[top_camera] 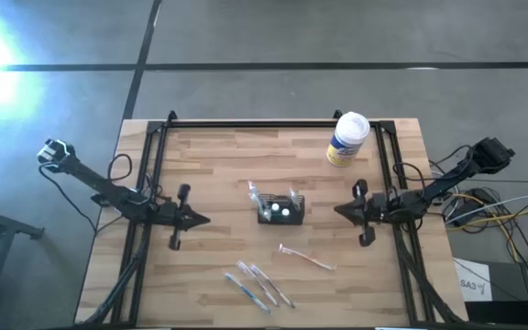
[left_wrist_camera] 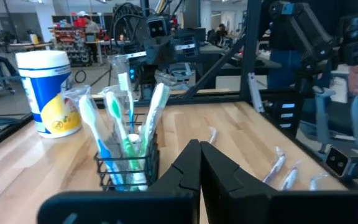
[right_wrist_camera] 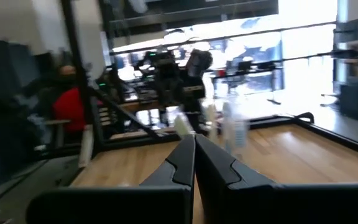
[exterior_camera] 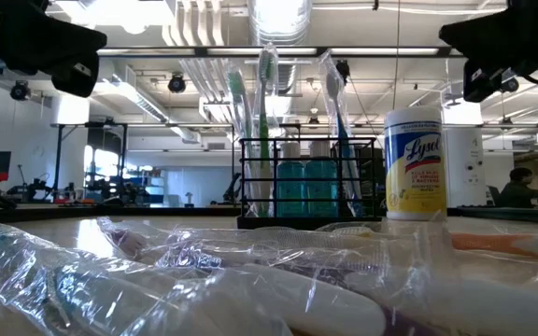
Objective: Pick & Place toothbrushing station
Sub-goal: Put the orange toothbrush into the black mesh organizer
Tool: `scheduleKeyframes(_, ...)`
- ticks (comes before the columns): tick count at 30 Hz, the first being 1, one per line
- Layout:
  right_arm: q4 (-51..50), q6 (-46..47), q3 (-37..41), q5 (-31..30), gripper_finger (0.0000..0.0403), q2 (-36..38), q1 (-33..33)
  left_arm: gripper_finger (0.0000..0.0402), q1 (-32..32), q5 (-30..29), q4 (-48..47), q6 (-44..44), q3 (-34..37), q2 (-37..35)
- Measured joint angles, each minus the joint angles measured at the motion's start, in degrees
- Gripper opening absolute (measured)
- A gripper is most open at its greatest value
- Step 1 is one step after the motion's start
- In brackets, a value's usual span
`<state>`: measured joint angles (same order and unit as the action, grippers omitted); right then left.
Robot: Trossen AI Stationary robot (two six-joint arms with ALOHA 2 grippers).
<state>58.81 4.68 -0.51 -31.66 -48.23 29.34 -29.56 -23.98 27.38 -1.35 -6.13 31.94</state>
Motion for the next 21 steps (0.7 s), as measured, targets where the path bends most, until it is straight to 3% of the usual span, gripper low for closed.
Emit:
scheduleKeyframes(5, -4.1, 4.8, 0.0, -6.1, 0.0008, 0.0, 0.0, 0.0004, 0.0, 0.6, 0.0, -2.4, 0.0, 0.0)
scheduleKeyframes(11, -11.0, 10.9, 0.0, -6.1, 0.0008, 0.0, 0.0, 0.0005, 0.0, 0.6, 0.0, -2.4, 0.0, 0.0)
scheduleKeyframes(21, -12.0, 10.5, 0.0, -6.1, 0.0008, 0.0, 0.0, 0.0006, 0.1, 0.4, 0.1, -3.5, 0.0, 0.1)
